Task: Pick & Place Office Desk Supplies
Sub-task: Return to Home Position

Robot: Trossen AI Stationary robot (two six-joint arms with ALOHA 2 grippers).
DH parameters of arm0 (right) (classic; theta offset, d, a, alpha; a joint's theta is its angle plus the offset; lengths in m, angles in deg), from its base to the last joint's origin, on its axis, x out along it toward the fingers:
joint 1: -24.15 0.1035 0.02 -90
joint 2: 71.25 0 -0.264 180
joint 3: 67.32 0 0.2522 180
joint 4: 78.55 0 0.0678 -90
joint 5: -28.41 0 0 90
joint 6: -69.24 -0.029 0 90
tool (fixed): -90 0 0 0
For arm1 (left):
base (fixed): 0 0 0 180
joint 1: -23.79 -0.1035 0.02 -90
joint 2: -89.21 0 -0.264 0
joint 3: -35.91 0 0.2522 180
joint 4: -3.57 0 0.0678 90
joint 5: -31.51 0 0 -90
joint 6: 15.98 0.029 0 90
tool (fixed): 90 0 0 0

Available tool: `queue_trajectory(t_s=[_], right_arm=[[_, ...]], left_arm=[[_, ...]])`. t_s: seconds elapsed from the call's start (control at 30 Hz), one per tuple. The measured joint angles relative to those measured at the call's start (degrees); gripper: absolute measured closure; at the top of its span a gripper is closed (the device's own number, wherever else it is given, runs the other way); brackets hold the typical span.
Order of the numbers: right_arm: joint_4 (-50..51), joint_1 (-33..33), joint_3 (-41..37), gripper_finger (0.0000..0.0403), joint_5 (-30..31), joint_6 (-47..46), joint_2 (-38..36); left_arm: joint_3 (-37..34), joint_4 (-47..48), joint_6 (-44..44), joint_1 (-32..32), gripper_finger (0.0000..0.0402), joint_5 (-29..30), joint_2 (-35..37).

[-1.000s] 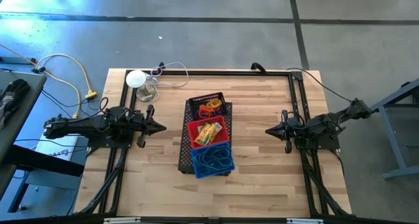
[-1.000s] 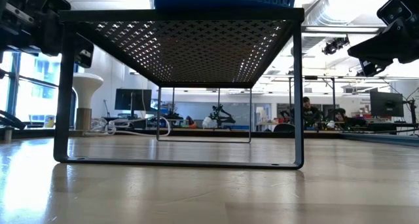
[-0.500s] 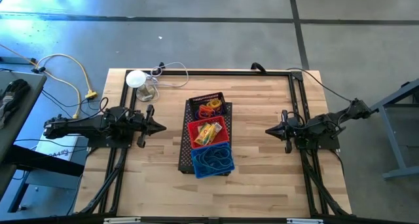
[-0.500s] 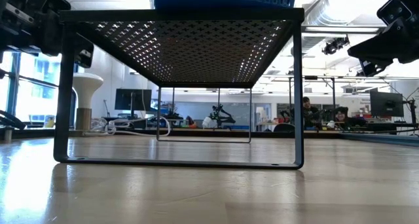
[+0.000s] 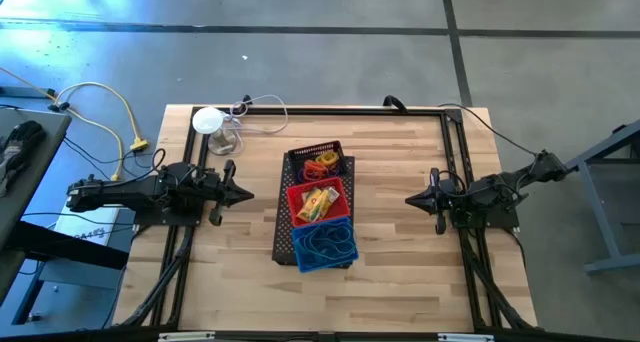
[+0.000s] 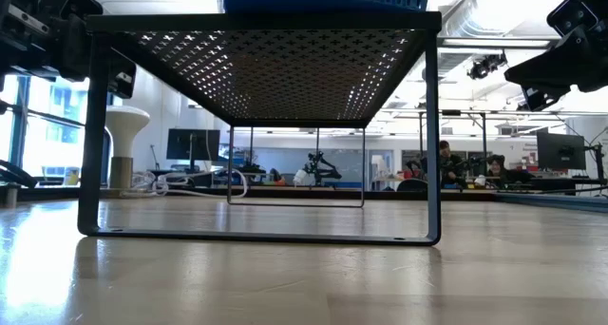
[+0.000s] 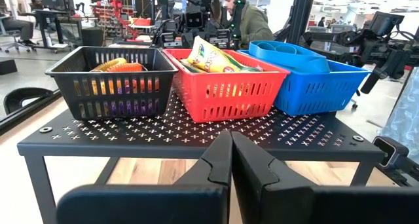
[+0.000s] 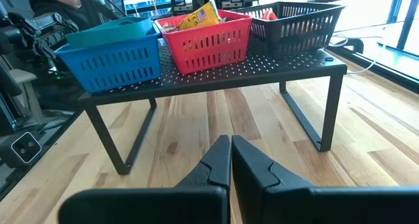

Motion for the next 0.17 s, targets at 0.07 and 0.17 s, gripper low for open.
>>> queue_trajectory(t_s=[0.07, 0.17], right_arm=[[0.00, 0.02, 0.00, 0.0401, 0.00, 0.00, 0.00], [0.00, 0.01, 0.00, 0.0401, 0.00, 0.00, 0.00]], left_arm=[[0.00, 0.02, 0.00, -0.01, 0.0401, 0.00, 0.00], [0.00, 0.01, 0.00, -0.01, 0.0401, 0.00, 0.00]])
